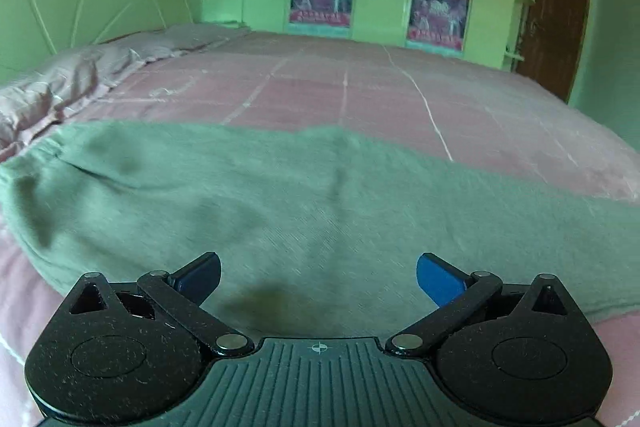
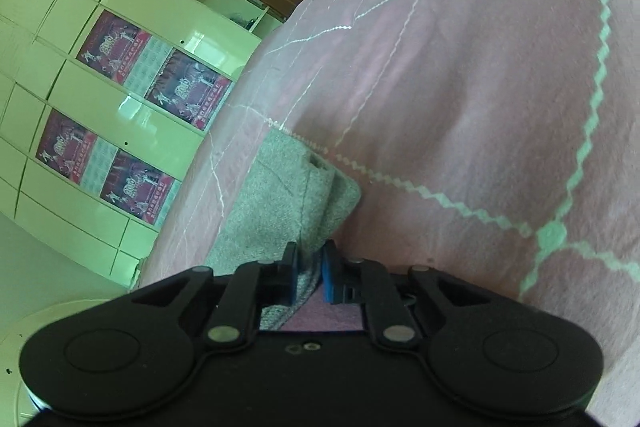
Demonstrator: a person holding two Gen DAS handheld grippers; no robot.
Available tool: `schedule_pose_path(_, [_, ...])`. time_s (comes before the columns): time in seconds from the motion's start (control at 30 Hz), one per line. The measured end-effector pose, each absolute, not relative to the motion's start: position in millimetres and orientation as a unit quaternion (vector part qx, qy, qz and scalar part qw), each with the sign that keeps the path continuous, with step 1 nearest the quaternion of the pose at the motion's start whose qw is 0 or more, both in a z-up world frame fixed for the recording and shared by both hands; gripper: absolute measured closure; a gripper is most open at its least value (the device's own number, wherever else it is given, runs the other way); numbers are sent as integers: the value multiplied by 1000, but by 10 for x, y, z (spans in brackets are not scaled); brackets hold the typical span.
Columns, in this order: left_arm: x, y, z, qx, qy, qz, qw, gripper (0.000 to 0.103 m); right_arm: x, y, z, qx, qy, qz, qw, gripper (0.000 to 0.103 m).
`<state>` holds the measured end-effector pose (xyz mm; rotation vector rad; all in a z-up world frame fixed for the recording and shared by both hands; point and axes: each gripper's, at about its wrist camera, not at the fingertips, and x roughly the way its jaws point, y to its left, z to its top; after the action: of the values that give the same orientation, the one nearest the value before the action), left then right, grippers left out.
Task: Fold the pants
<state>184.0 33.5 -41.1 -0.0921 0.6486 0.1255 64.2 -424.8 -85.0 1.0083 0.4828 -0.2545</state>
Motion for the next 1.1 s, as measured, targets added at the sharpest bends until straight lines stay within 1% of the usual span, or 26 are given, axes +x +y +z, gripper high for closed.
schedule_pose_path(0.03, [1888,227,-550,-24,343,68,937,0,647,-4273,-842,477,231,-117,840,101])
schedule_pose_path(0.07, [1847,163,-617,-9,329,76,941,0,657,-4294,-837,477,234,-114,839,101])
schedule_pose_path(0.13, [1829,82,-510,-20,339,100,935,0,678,-4339,-817,477,243,-105,838,99])
schedule_pose_path(0.2, [1785,-102,-320,-56,323,71,942,0,651,-4351,-790,474,236,-94,843,94])
schedule_pose_path(0.27, [1747,-533,-162,-47,299,18,953,0,607,-4349,-807,482,225,-89,842,92])
schedule_pose_path(0.33, [1773,-990,-121,-39,299,-32,953,0,584,-4336,-818,485,219,-87,842,92])
schedule_pose_path(0.47, [1870,-1714,-240,-11,324,-62,944,0,514,-4337,-809,482,220,-80,844,91])
schedule_pose_path(0.5, [1902,-1839,-305,-6,343,-55,938,0,498,-4338,-809,480,220,-77,846,91])
schedule_pose_path(0.53, [1927,-1896,-369,-3,355,-44,934,0,492,-4333,-808,479,219,-75,847,91])
schedule_pose_path(0.6, [1889,-1970,-413,19,347,-36,937,0,468,-4349,-818,484,213,-70,846,91])
schedule_pose_path(0.7, [1831,-1968,-368,10,347,-33,937,0,464,-4368,-824,492,204,-69,844,91])
schedule_pose_path(0.87, [1798,-2020,-357,16,336,-26,941,0,422,-4451,-909,543,176,-70,818,90])
schedule_pose_path(0.93, [1781,-2003,-365,11,335,-26,942,0,431,-4468,-909,548,177,-78,814,91])
schedule_pose_path(1.0, [1770,-1984,-363,6,336,-28,941,0,444,-4476,-867,543,181,-97,814,89])
schedule_pose_path(1.1, [1788,-1993,-382,6,336,-28,942,0,498,-4495,-815,531,213,-117,812,88])
